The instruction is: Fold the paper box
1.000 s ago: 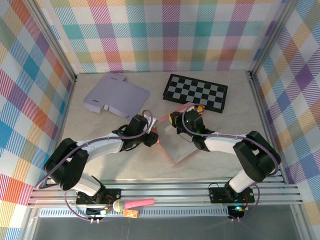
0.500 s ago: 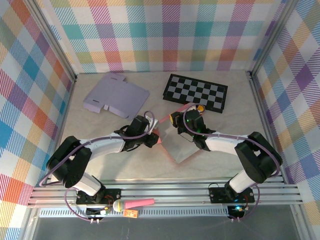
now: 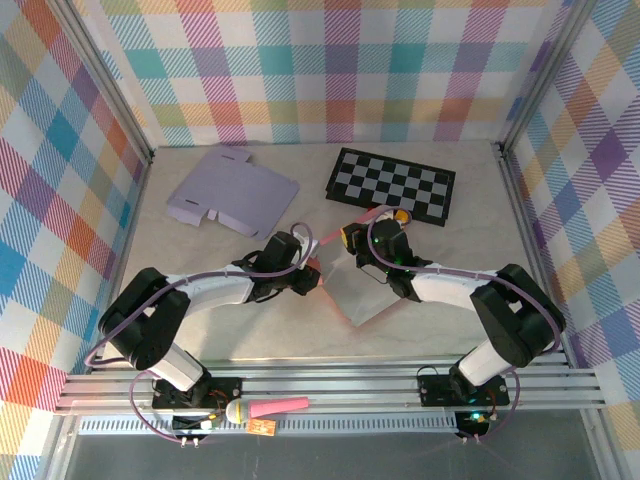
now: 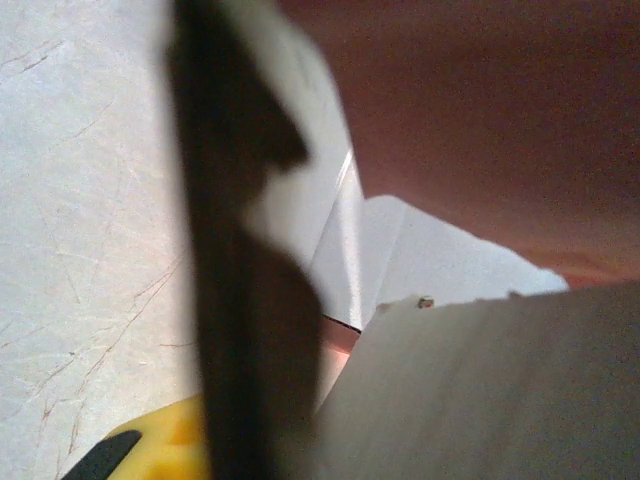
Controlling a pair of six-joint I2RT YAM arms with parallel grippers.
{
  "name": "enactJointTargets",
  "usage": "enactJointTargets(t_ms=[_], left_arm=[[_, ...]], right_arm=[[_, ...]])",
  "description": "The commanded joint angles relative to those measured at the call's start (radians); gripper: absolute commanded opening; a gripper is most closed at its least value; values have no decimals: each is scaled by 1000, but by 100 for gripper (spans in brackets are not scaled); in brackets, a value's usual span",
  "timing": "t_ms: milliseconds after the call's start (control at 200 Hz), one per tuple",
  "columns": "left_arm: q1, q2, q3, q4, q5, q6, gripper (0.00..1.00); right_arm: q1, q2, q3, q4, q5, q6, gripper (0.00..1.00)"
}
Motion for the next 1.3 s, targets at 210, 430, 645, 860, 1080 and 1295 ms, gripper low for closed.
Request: enactJointTargets(t_ms=[210, 430, 645, 860, 1080, 1295], left_arm=[[-46, -33, 6, -3, -11, -1, 23], [-58, -47, 22, -7, -28, -10, 24], [-58, -64, 28, 9, -42, -49, 17], [-57, -95, 32, 33, -38, -87, 29], [-51, -94, 21, 19, -14, -89, 31], [-46, -110, 29, 1, -16, -77, 33]], right_arm=[[-1, 13, -9, 116, -4, 2, 0], [-1, 14, -9, 128, -5, -2, 0], [0, 22, -11, 152, -6, 1, 0], [-2, 35, -20, 192, -9, 3, 0], [-1, 41, -20, 198, -7, 6, 0], [-1, 61, -32, 229, -19, -10, 0]])
